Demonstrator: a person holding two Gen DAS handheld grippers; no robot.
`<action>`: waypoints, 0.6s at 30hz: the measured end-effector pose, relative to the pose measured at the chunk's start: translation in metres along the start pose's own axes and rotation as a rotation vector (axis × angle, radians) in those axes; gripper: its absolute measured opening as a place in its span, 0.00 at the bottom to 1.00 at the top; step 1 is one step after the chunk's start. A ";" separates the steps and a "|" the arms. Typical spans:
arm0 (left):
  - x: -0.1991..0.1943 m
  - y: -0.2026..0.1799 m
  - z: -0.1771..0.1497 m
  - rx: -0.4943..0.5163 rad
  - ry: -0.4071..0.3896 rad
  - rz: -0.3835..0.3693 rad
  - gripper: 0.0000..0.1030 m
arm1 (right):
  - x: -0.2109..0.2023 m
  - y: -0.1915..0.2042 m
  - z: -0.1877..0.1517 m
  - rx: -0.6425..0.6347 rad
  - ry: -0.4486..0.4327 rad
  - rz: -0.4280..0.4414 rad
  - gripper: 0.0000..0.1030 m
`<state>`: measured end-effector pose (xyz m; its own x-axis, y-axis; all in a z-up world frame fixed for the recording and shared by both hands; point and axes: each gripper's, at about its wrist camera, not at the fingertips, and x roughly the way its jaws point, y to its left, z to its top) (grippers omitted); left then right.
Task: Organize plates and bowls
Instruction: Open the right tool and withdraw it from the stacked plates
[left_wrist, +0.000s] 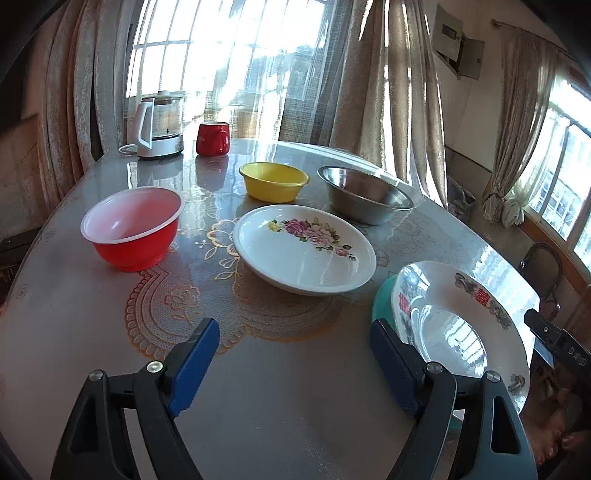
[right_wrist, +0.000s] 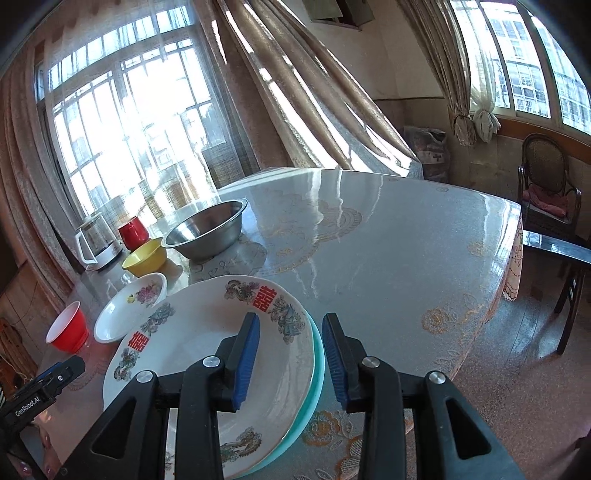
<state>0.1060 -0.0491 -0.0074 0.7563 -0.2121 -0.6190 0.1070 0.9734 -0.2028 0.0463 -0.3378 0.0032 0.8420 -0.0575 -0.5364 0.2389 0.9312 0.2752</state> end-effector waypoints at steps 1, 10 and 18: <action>0.000 0.005 0.001 -0.015 0.001 0.005 0.84 | -0.002 0.001 0.000 0.002 -0.005 -0.001 0.35; 0.010 0.035 0.004 -0.107 0.020 0.090 0.86 | -0.008 0.025 -0.001 -0.034 0.002 0.044 0.36; 0.014 0.050 0.005 -0.145 0.050 0.130 0.87 | -0.002 0.061 -0.008 -0.102 0.048 0.122 0.36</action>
<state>0.1247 -0.0025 -0.0226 0.7239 -0.0931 -0.6836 -0.0866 0.9707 -0.2240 0.0554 -0.2777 0.0146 0.8372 0.0732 -0.5420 0.0838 0.9621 0.2594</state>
